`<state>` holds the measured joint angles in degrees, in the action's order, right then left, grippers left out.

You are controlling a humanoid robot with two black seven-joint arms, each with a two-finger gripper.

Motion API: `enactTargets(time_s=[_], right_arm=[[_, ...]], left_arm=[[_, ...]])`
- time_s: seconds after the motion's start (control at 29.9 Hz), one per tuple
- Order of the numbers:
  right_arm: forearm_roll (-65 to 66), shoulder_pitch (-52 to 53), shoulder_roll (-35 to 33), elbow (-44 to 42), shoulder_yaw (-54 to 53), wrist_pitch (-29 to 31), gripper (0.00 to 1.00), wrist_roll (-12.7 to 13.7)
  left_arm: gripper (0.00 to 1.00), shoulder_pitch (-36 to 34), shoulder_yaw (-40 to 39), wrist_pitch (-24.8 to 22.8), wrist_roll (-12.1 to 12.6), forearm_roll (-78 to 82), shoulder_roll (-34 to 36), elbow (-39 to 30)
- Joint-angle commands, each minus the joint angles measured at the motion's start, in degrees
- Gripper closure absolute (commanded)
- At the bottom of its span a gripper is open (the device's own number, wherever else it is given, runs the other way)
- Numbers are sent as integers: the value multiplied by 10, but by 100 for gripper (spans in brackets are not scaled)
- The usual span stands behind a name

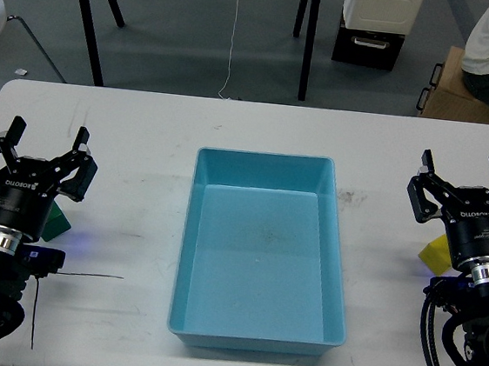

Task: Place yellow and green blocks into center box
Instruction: 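Move the right gripper toward the yellow cube beside the box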

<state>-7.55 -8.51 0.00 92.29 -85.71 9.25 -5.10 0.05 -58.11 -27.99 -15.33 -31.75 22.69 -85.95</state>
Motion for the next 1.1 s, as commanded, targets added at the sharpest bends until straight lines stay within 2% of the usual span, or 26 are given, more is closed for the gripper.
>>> enactTargets(time_s=[0.0, 0.23, 0.3, 0.4, 0.5, 0.6, 0.77, 0.8, 0.84, 0.9, 0.94, 0.97, 1.07], right_arm=[[0, -6, 0, -2, -2, 10, 1, -2], [17, 3, 0, -6, -18, 31, 1, -9], [74, 9, -16, -7, -18, 38, 1, -9], [213, 51, -114, -20, -14, 34, 1, -10], [337, 95, -143, -36, -13, 14, 1, -9], [463, 139, -226, -51, 7, 4, 1, -8], [653, 267, -411, -105, 183, 23, 1, -20], [680, 291, -440, -111, 221, 31, 1, -33], [713, 321, -468, -118, 265, 40, 1, -58], [784, 380, -510, -134, 355, 52, 2, -134], [829, 414, -524, -146, 405, 54, 2, -183], [868, 442, -533, -155, 447, 54, 2, -221], [973, 538, -540, -171, 591, 54, 2, -229]], left_arm=[[0, 2, 0, 0, -1, 0, 0, 1], [0, 1, -1, 0, 0, 0, 0, 1], [0, 1, -1, 0, 0, 0, 0, 1], [0, 1, -1, 0, -1, 0, 0, 1], [0, 1, -1, 0, -1, 0, -1, 1], [0, 1, -1, 0, -1, 0, -2, 1], [0, 1, -1, 0, -1, 0, -6, 1], [0, 1, -1, 0, -1, 0, -6, 1], [0, 1, -1, 0, -1, 0, -6, 1], [0, 1, -2, 0, -1, 0, -6, 2], [0, 1, -2, 0, -1, 0, -6, 2], [0, 1, -2, 0, -1, 0, -7, 2], [0, 2, -2, 0, -1, 0, -7, 3]])
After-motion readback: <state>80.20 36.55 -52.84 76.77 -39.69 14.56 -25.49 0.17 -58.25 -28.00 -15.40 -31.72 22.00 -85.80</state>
